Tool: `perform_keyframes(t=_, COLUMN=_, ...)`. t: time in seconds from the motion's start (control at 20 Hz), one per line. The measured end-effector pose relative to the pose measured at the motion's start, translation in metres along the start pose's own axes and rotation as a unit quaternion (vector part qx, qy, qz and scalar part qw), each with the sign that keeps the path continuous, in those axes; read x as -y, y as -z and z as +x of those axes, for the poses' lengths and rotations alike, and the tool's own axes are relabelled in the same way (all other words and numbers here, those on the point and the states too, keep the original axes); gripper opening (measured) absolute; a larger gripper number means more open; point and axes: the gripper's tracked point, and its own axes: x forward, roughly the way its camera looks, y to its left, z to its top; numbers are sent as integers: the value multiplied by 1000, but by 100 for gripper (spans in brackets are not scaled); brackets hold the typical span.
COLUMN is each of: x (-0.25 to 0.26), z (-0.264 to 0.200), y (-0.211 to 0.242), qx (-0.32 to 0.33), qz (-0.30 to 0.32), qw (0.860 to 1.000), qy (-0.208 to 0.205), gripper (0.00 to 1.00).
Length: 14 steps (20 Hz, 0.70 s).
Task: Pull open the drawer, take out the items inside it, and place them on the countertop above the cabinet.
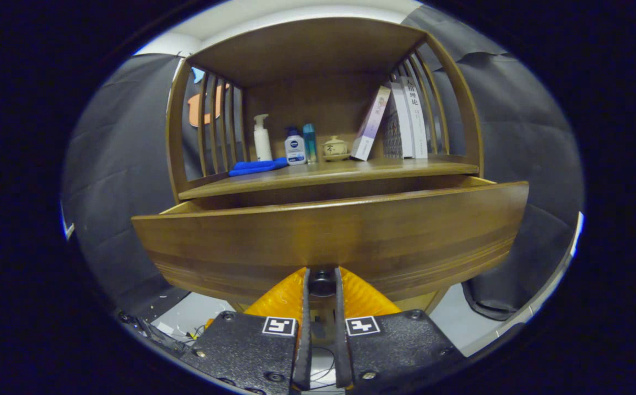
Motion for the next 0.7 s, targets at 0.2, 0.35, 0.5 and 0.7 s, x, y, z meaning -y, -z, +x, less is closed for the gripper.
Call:
perform_keyframes(t=0.2, x=-2, z=-20, y=14, qx=-9, qz=-2, qw=1000, qy=-4, gripper=20)
perform_keyframes(t=0.35, x=-1, z=-34, y=19, qx=-10, qz=-5, qw=1000, qy=-9, gripper=20)
perform_keyframes(t=0.5, x=0, z=-44, y=24, qx=-16, qz=-4, qw=1000, qy=-13, gripper=20)
perform_keyframes(t=0.7, x=0, z=-62, y=32, qx=-26, qz=-23, qw=999, qy=-26, gripper=20)
